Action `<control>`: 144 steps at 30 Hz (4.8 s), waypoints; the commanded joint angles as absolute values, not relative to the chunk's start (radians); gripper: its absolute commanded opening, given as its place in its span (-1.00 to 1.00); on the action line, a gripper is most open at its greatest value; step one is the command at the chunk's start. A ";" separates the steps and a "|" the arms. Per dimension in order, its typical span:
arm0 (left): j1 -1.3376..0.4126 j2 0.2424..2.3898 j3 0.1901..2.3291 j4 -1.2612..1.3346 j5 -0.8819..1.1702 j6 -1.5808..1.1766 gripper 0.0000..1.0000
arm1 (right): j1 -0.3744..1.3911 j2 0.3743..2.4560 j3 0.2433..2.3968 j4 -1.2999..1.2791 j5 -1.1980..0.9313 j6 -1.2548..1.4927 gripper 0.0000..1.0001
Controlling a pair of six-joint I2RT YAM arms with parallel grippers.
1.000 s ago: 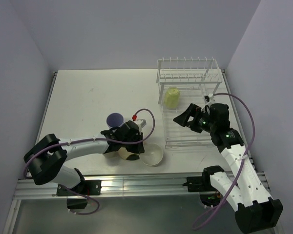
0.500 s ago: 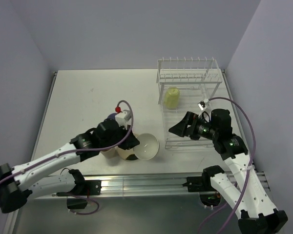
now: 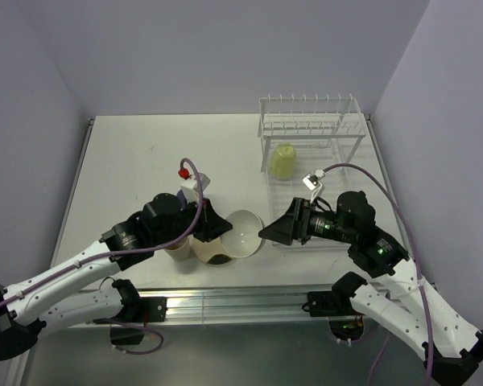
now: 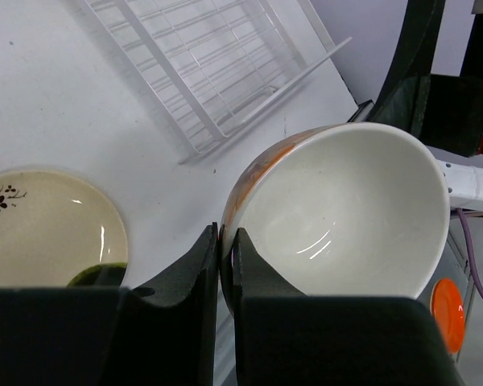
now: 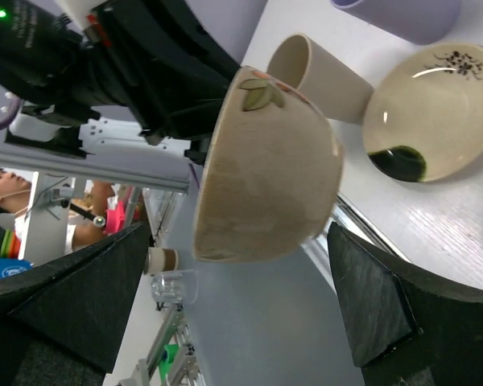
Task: Load the mixed dishes into the dish rack
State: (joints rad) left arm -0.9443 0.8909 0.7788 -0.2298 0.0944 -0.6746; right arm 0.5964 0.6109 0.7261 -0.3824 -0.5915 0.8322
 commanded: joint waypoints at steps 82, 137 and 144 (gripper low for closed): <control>-0.992 0.982 0.946 -0.093 0.072 -0.696 0.20 | 0.819 0.537 0.730 -0.368 -0.097 0.913 -1.00; -0.992 0.879 0.804 -0.087 0.014 -0.684 0.26 | 0.568 1.574 1.396 -1.193 1.006 0.618 -1.00; -0.992 0.850 0.781 -0.091 0.006 -0.684 0.27 | 0.568 1.667 1.348 -1.163 1.017 0.653 -1.00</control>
State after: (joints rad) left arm -0.9882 0.8768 0.7906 -0.1303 -0.0032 -0.6937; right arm 0.5697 1.6600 1.3441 -1.1660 0.9115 0.6132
